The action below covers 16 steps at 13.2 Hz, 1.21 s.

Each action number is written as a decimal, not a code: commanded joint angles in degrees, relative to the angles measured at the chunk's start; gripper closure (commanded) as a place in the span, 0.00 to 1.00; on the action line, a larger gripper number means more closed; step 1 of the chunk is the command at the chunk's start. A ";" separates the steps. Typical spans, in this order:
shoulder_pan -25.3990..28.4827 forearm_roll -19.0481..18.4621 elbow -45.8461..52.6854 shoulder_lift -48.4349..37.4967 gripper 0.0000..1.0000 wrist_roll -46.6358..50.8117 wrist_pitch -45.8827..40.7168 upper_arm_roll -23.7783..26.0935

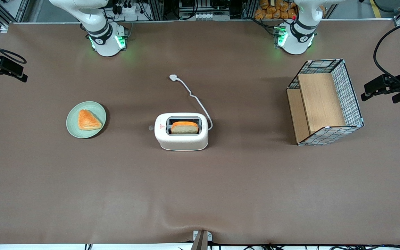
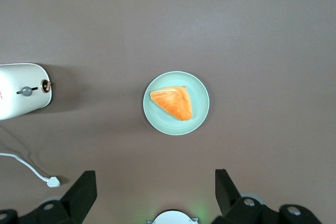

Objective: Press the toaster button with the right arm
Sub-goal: 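Lower the right gripper beside the plate toward the toaster's side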

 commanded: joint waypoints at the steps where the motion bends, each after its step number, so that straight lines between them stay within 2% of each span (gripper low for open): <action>1: -1.13 -0.43 1.90 0.98 0.00 0.85 -0.89 0.93; 6: -1.22 0.18 1.99 1.33 0.00 0.42 -1.15 1.02; 11: -1.22 3.25 1.90 3.00 0.00 0.24 -1.50 0.93; 16: -0.78 3.52 1.81 4.49 0.00 0.15 -2.38 1.02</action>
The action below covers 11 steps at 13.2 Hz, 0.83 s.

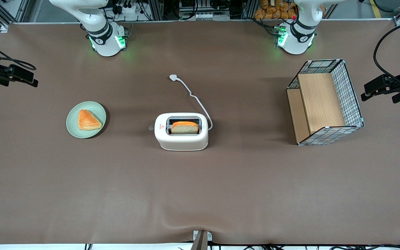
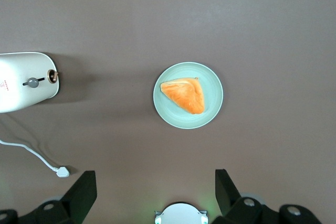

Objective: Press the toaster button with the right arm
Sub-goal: 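Lower the right gripper beside the plate toward the toaster's side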

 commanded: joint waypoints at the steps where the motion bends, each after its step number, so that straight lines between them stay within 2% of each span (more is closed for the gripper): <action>1: -0.78 1.18 1.72 1.60 0.00 0.08 -1.42 0.63; 7: -0.60 1.71 1.28 3.09 0.00 0.08 -2.29 0.71; 11: -0.87 8.98 0.93 6.77 0.00 0.43 -5.37 0.63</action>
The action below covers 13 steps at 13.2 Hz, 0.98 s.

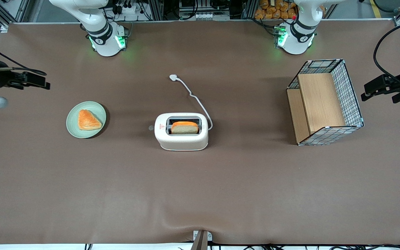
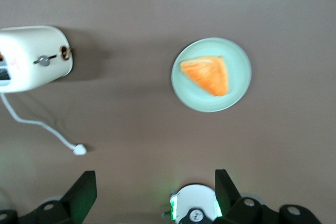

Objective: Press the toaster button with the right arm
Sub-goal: 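Lower the right gripper beside the plate toward the toaster's side, then move the closed right gripper to the toaster's side lever knob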

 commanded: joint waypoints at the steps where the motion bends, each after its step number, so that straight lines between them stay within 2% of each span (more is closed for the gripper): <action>1: -0.78 5.38 0.46 3.64 0.00 0.78 -1.58 0.56; 4: -0.26 13.20 -0.60 7.67 0.00 0.96 -1.23 0.65; 8: 3.34 23.40 -2.01 15.33 0.01 0.96 0.70 0.65; 12: 7.91 26.49 -5.52 17.01 0.04 0.96 8.51 0.65; 13: 8.70 27.54 -6.48 17.01 0.08 0.96 10.27 0.65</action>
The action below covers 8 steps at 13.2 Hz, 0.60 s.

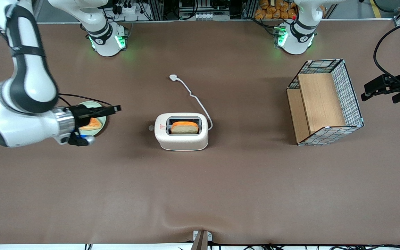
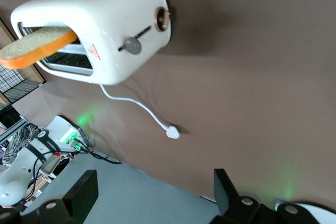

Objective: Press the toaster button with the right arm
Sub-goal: 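Move the closed right gripper to the toaster's side lever knob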

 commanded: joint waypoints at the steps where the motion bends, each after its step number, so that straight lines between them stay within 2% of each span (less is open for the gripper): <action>1: 1.98 3.02 -2.39 -1.14 0.17 0.81 3.86 -0.22; 3: 2.34 3.46 -2.40 -0.97 0.46 0.81 5.89 -0.22; 5: 2.34 4.95 -2.31 -0.27 0.83 0.73 7.21 -0.22; 6: 2.43 5.31 -2.22 0.61 0.91 0.46 7.30 -0.22; 8: 2.86 6.19 -2.22 1.32 0.91 -0.07 8.18 -0.13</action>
